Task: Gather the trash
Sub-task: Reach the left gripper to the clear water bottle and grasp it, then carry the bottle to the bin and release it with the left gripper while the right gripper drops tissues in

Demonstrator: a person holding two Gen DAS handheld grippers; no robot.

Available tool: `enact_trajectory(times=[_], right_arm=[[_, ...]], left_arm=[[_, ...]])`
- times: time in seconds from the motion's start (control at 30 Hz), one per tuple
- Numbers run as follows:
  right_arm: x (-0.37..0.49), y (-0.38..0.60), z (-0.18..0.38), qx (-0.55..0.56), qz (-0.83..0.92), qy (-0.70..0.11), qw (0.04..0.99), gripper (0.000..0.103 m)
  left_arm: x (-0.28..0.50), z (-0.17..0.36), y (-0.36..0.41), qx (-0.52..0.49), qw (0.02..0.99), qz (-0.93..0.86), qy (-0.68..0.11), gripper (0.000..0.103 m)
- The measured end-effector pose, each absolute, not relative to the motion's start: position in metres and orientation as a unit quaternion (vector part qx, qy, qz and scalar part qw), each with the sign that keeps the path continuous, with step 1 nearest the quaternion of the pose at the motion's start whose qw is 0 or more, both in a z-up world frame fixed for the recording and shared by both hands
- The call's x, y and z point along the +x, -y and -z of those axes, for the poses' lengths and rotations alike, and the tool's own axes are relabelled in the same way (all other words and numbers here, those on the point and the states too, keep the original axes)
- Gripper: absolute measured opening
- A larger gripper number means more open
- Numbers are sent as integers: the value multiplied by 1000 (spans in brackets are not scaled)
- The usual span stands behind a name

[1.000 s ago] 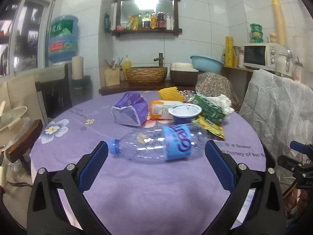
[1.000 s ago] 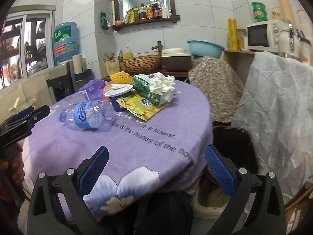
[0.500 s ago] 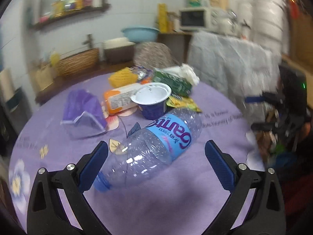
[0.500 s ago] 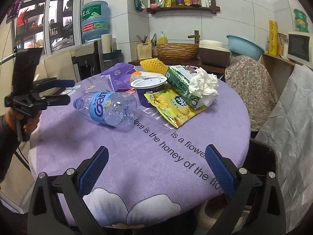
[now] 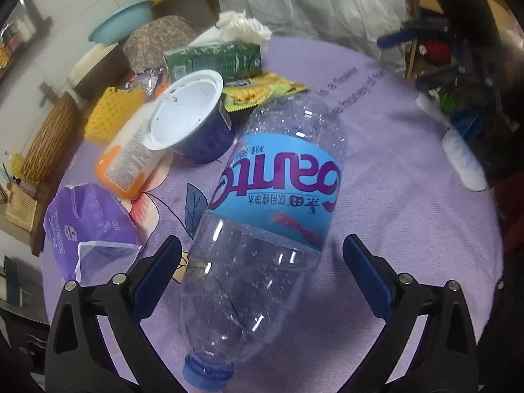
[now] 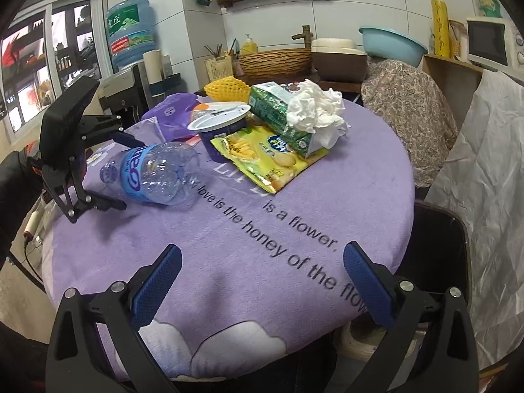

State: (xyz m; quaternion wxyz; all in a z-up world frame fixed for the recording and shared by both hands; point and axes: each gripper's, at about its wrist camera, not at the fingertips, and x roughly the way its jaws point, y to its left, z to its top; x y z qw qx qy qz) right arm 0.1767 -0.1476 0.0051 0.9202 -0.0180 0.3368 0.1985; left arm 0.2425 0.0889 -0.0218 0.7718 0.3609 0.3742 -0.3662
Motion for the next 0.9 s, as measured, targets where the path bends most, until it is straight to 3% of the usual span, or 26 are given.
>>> enact_trajectory(times=[0.17, 0.37, 0.73, 0.8, 0.9], right_arm=[[206, 149, -16, -36, -199, -318, 926, 98], [260, 158, -35, -21, -213, -306, 928, 88], [307, 128, -30, -45, -185, -310, 932, 51], [307, 126, -27, -56, -167, -307, 935, 35], [305, 130, -29, -53, -162, -301, 938, 19]], left_arm=[[248, 22, -87, 336, 781, 354, -389, 84], [252, 15, -94, 263, 802, 339, -416, 81], [241, 8, -105, 127, 835, 322, -429, 81], [237, 8, -103, 119, 836, 325, -425, 81], [231, 6, -101, 108, 839, 328, -420, 81]])
